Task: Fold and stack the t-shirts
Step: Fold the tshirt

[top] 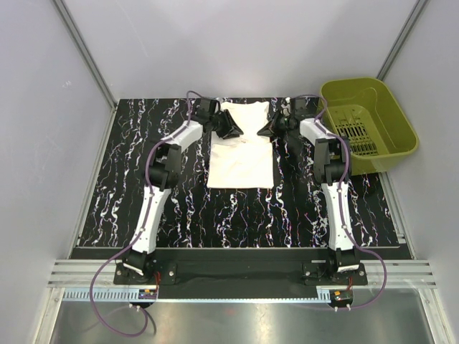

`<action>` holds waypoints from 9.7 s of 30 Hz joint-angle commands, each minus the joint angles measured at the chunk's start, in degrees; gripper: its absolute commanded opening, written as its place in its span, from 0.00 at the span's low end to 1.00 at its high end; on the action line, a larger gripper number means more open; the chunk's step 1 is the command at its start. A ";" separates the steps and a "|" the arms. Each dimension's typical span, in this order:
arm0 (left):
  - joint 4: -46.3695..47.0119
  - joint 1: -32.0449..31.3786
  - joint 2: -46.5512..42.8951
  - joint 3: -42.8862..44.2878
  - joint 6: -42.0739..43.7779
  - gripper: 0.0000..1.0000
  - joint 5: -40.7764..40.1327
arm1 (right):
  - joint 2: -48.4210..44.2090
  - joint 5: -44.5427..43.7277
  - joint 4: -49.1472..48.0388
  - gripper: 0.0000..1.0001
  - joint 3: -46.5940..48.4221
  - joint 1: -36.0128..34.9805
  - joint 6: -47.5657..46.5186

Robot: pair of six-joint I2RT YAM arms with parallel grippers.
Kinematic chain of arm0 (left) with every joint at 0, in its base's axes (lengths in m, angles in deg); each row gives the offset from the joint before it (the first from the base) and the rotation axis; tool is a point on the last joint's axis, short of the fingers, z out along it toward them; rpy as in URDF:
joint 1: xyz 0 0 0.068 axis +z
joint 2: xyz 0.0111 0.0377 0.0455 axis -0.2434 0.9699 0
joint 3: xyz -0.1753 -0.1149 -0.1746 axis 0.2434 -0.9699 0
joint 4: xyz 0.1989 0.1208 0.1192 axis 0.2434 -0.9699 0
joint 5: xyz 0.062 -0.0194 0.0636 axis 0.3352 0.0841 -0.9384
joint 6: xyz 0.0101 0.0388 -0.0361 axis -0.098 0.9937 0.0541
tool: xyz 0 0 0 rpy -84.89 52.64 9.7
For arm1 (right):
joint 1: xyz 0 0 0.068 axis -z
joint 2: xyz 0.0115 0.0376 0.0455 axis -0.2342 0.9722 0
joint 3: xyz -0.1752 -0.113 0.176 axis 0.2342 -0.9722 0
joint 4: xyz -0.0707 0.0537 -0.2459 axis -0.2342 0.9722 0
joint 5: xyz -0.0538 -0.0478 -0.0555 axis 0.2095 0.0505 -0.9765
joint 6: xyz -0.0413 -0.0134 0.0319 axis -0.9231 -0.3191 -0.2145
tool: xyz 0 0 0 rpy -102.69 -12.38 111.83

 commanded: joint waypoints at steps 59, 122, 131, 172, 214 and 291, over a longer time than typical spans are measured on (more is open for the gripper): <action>9.58 3.97 -38.36 -56.71 12.95 0.00 12.98 | -27.12 17.18 -7.85 0.00 -41.11 -14.00 0.83; 32.62 11.09 -23.42 -51.44 -0.16 0.03 11.92 | -14.31 2.25 -14.37 0.00 -27.24 -1.18 -3.82; 18.22 11.00 -34.99 -55.22 12.76 0.16 8.85 | -15.24 -1.18 0.82 0.00 -18.18 0.23 -9.70; -1.58 5.82 -54.42 -91.07 4.87 0.00 -7.32 | -48.29 -2.68 -9.25 0.01 -78.98 -10.92 -4.81; -21.70 -1.48 -99.71 -87.04 0.74 0.30 -6.09 | -0.06 -0.13 -17.79 0.00 -6.43 -5.83 6.28; 0.88 -1.65 -90.50 -102.16 -15.52 0.46 -13.03 | -65.25 -2.13 13.75 0.74 -59.73 -6.01 -14.36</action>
